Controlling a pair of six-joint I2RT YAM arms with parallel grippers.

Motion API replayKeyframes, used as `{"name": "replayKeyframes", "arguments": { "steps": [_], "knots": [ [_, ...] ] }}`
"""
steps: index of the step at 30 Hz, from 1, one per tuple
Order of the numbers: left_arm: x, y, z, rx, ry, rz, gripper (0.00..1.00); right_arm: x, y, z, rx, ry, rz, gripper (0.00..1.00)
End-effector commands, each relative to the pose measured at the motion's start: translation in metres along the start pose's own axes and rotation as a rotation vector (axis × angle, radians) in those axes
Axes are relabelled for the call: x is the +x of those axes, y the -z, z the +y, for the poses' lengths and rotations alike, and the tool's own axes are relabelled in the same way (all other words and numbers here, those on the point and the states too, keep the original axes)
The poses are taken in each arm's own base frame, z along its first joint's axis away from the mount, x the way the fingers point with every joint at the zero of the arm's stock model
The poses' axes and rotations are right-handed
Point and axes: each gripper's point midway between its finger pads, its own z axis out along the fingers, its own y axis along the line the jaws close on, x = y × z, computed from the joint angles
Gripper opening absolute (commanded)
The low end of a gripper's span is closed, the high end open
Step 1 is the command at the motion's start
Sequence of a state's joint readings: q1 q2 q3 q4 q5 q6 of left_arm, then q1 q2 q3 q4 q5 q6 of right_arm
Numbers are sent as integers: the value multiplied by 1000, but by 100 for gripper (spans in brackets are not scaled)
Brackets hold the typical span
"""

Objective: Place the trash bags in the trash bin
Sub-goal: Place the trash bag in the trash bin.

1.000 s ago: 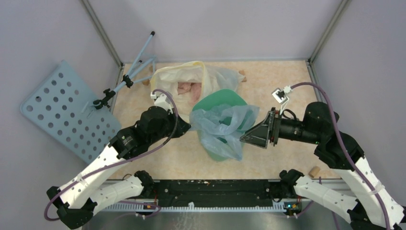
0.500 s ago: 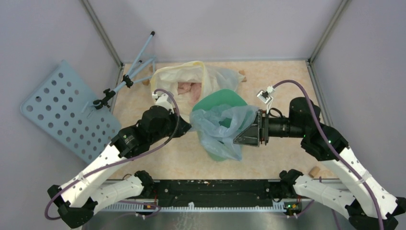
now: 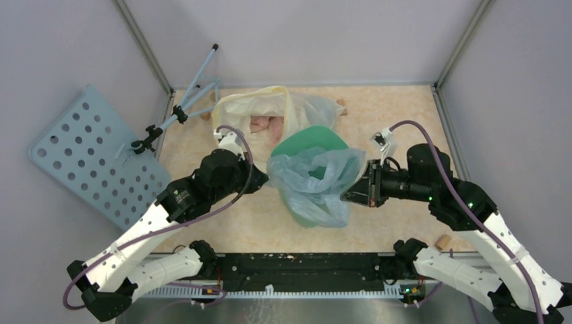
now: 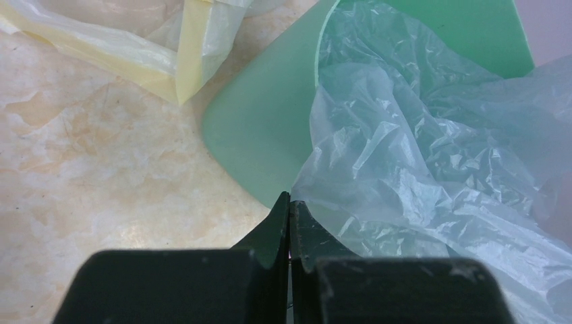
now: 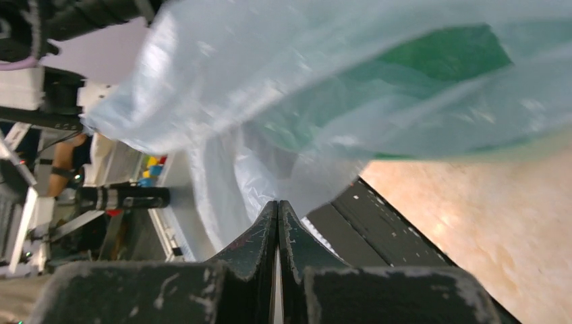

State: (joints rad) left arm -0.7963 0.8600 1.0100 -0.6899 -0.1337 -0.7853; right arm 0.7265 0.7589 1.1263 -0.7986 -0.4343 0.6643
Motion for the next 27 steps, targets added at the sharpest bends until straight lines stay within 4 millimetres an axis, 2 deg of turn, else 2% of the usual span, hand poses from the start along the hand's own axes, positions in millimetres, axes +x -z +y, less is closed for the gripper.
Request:
{"name": "replayKeyframes", "arguments": {
  "steps": [1,5,9,13,16,20,23,27],
  "knots": [
    [-15,8,4,-34,-15,-55,0,15,15,-40,199,16,-11,0],
    [-14,11,19,-92,-27,-63,0,32,19,-74,332,4,20,0],
    [-11,9,29,-131,-35,-61,0,46,12,-102,419,-6,53,0],
    [-7,4,37,-153,-40,-53,0,53,10,-128,526,1,74,0],
    [-6,1,42,-172,-45,-54,0,49,14,-143,606,15,48,0],
    [-7,-3,49,-198,-51,-62,0,30,23,-151,672,38,-64,0],
    [-9,-6,52,-205,-48,-68,0,16,28,-146,657,52,-151,0],
    [-14,-9,59,-238,-43,-101,0,6,39,-145,676,63,-210,0]
  ]
}}
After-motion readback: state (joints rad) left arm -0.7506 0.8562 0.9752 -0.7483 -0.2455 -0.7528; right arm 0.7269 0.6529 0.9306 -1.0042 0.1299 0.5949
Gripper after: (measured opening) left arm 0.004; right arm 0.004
